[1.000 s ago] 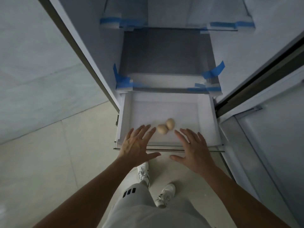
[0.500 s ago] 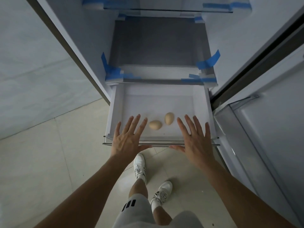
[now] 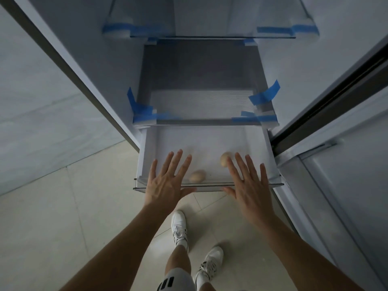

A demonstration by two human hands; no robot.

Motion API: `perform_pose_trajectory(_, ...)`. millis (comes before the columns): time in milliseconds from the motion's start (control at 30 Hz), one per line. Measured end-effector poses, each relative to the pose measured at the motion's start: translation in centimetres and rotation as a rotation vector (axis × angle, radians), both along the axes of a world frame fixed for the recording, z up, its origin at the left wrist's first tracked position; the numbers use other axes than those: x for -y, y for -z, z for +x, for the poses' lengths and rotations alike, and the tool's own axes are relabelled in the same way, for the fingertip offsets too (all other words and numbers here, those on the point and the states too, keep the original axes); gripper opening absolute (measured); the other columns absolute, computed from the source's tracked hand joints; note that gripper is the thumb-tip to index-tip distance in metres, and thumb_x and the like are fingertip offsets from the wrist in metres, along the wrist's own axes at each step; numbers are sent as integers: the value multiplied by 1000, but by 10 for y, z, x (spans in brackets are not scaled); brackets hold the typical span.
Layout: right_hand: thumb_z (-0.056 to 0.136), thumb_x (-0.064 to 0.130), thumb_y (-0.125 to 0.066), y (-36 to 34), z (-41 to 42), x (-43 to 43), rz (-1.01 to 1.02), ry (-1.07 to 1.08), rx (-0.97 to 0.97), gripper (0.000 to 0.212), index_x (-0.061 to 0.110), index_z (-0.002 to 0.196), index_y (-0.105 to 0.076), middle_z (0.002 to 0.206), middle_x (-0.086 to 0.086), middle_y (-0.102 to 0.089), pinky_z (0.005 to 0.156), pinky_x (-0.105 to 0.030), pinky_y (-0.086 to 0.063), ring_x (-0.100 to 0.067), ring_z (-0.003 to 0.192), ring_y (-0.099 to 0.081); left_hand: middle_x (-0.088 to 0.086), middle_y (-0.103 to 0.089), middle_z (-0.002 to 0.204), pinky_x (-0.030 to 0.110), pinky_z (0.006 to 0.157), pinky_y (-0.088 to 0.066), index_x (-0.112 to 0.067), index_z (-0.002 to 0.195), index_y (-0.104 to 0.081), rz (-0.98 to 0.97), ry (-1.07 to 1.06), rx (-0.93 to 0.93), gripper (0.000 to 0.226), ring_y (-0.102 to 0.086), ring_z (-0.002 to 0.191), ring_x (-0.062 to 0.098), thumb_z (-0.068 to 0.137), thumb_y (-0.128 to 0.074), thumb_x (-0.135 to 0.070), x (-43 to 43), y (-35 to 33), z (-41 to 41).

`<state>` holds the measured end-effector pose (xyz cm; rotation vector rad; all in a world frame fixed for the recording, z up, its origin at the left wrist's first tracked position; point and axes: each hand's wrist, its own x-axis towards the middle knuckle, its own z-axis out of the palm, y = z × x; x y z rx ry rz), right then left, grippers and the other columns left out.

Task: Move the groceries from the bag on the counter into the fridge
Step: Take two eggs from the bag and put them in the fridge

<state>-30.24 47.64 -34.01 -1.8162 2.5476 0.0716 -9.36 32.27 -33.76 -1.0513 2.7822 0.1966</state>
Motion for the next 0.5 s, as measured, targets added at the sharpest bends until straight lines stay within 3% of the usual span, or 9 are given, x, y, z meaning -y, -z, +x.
perform_pose_trajectory(133, 92, 64, -35, 2, -8, 21, -30, 46, 9, 83, 19, 160, -24, 167, -14, -23, 118, -62, -27, -37, 152, -27, 0, 22, 161, 56, 122, 0, -36, 149, 23, -3, 29, -48, 90, 14, 150, 25, 86, -21, -81, 24, -5, -13)
perform_pose_trajectory(267, 91, 70, -35, 1, -19, 49, -60, 76, -14, 90, 20, 162, -16, 168, -15, -18, 119, -63, -25, -38, 153, -22, 5, 13, 164, 55, 122, -7, -32, 155, 10, -28, 73, -120, 92, 8, 151, 27, 87, -35, -75, 56, -4, -23)
perform_pose_trajectory(500, 83, 73, -47, -1, -44, 96, -99, 73, -60, 98, 16, 159, -27, 166, -17, -24, 118, -64, -28, -40, 151, -26, 3, 14, 164, 46, 120, 9, -28, 156, 8, -122, 115, -79, 95, 15, 150, 25, 87, -39, -74, 103, -10, -47)
